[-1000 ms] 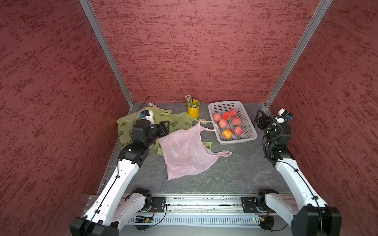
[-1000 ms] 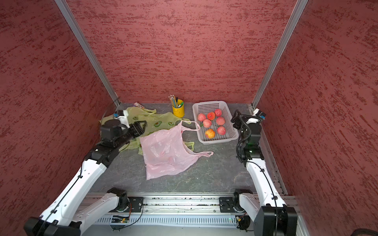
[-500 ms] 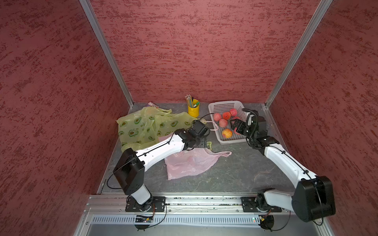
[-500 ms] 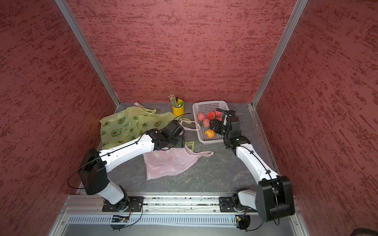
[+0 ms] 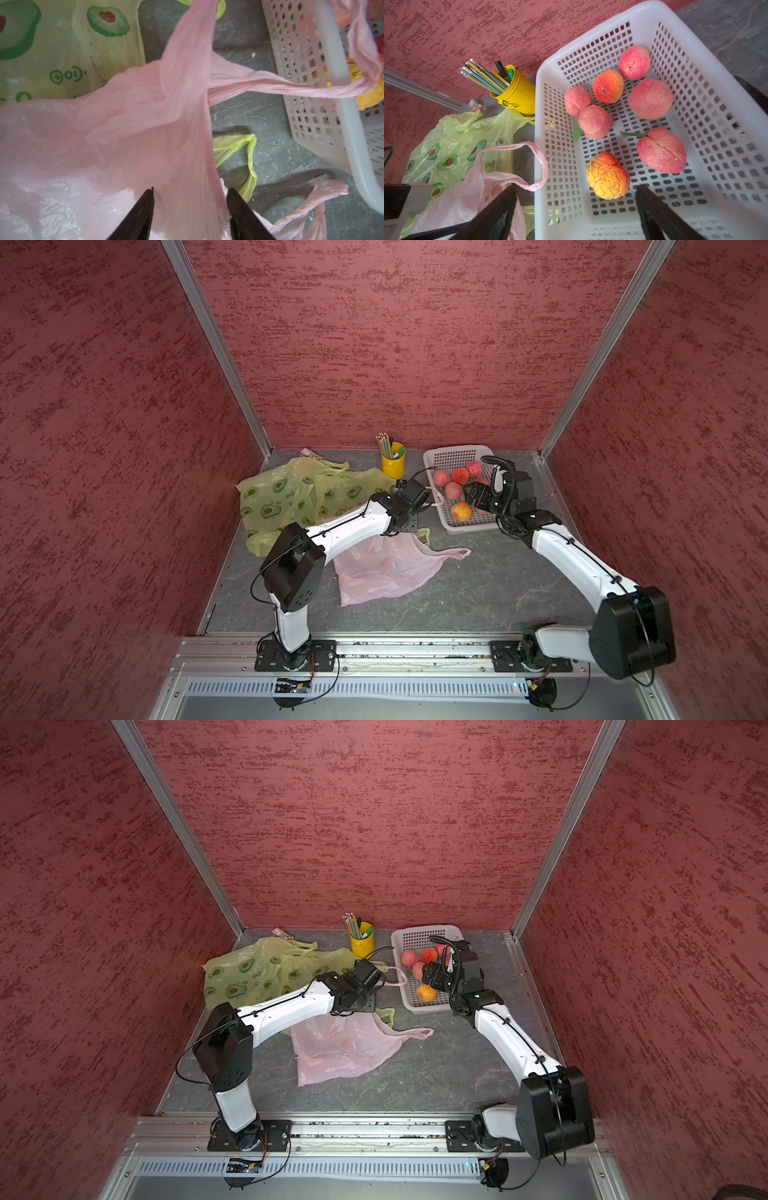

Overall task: Place the peach into a plastic bag & tie a knot
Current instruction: Pick up the plastic bag at the center of the board, then pick up the peach from the basket.

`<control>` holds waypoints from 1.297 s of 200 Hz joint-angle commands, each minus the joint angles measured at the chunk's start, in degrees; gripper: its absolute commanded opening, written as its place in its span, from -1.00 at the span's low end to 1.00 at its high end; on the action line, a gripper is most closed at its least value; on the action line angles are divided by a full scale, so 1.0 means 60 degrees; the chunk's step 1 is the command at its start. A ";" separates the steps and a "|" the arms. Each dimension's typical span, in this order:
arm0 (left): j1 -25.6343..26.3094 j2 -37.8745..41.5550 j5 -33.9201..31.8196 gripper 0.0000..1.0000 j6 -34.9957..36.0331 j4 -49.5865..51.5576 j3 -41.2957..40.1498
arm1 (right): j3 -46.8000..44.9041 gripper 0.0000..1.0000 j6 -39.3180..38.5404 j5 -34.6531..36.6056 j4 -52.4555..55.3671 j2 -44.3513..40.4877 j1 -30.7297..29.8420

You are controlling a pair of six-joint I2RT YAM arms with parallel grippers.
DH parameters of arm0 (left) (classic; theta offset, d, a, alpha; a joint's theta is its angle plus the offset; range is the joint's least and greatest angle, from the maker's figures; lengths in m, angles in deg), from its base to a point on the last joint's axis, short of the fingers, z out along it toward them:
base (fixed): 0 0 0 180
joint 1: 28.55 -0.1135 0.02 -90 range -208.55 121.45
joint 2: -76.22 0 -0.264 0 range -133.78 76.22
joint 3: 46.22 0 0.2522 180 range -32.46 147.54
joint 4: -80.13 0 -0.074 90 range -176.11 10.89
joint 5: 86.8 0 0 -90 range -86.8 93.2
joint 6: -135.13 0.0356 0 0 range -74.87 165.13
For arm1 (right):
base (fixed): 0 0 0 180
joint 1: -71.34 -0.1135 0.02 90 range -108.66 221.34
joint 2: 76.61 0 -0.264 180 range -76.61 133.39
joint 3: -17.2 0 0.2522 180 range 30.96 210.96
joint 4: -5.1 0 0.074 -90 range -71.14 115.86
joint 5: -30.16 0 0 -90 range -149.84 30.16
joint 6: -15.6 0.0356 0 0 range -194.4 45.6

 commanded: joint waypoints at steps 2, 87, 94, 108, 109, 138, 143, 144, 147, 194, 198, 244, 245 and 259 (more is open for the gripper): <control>-0.0410 0.0379 0.0472 -0.53 -0.0100 -0.0379 -0.0439 | 0.0395 0.94 -0.0267 0.0345 0.0490 0.0353 -0.0086; -0.1670 0.3793 0.3705 -1.00 0.0353 -0.1651 -0.2863 | 0.1424 0.98 -0.0676 0.0321 0.1551 0.2520 -0.0338; -0.1812 0.4021 0.4039 -1.00 0.0364 -0.1786 -0.3051 | 0.1493 0.98 -0.0708 0.0338 0.1591 0.2691 -0.0347; -0.2076 0.4369 0.4591 -1.00 0.0354 -0.1926 -0.3264 | 0.1650 0.98 -0.0749 0.0360 0.1656 0.3022 -0.0349; -0.2096 0.4393 0.4630 -1.00 0.0354 -0.1928 -0.3266 | 0.1656 0.98 -0.0752 0.0363 0.1658 0.3058 -0.0344; -0.2306 0.4735 0.5200 -1.00 0.0547 -0.2009 -0.3410 | 0.1895 0.98 -0.0785 0.0410 0.1621 0.3816 -0.0369; -0.2315 0.4768 0.5287 -1.00 0.0593 -0.2023 -0.3427 | 0.1921 0.98 -0.0771 0.0395 0.1590 0.3933 -0.0374; -0.2318 0.4769 0.5315 -1.00 0.0598 -0.2021 -0.3429 | 0.1923 0.98 -0.0763 0.0396 0.1588 0.3953 -0.0371; -0.2321 0.4782 0.5354 -1.00 0.0591 -0.2008 -0.3441 | 0.1934 0.98 -0.0748 0.0382 0.1547 0.4009 -0.0382; -0.2421 0.5031 0.5611 -1.00 0.0530 -0.2085 -0.3751 | 0.1831 0.86 -0.0463 0.0300 0.1065 0.4302 -0.0395; -0.2424 0.5045 0.5625 -1.00 0.0515 -0.2084 -0.3759 | 0.1823 0.82 -0.0462 0.0321 0.1034 0.4320 -0.0385; -0.2504 0.5157 0.5792 -1.00 0.0533 -0.2057 -0.3655 | 0.1706 0.27 -0.0420 0.0557 0.0883 0.3806 -0.0391; -0.2508 0.5161 0.5802 -1.00 0.0531 -0.2052 -0.3652 | 0.1706 0.26 -0.0419 0.0565 0.0883 0.3780 -0.0387; -0.2608 0.5180 0.5975 -1.00 0.0508 -0.2048 -0.3575 | 0.1674 0.16 -0.0404 0.0586 0.0915 0.3300 -0.0382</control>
